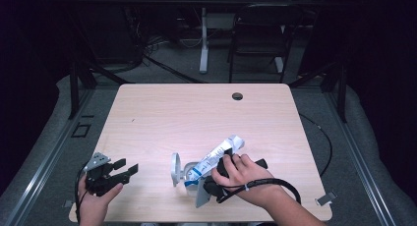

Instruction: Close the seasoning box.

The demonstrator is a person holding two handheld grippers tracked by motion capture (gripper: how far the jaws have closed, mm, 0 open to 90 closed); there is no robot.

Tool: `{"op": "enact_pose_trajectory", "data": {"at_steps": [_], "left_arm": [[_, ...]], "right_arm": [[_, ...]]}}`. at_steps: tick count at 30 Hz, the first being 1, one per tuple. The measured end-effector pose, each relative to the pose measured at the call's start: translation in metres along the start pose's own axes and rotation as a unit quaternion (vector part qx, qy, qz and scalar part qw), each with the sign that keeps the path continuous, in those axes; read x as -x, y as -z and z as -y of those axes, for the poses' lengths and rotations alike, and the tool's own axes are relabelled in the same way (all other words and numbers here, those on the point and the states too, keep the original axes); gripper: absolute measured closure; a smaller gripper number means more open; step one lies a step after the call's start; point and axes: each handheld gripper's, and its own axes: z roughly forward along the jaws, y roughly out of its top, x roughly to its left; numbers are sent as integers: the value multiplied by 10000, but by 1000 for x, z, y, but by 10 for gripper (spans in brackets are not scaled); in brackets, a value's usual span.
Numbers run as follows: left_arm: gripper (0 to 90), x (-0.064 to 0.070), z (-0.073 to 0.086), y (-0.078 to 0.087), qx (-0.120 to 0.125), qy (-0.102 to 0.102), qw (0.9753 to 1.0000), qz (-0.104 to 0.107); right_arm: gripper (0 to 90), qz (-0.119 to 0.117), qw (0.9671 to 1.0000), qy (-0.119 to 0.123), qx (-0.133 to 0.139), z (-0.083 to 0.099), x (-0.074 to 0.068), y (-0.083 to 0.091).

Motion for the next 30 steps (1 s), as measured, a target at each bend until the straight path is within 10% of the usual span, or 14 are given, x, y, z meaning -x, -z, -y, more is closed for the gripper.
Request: {"op": "enact_pose_trajectory", "data": {"at_steps": [30], "left_arm": [[425, 0, -1, 1, 27, 9, 10000, 3]], "right_arm": [[891, -62, 9994, 241, -236, 0, 4, 3]]}}
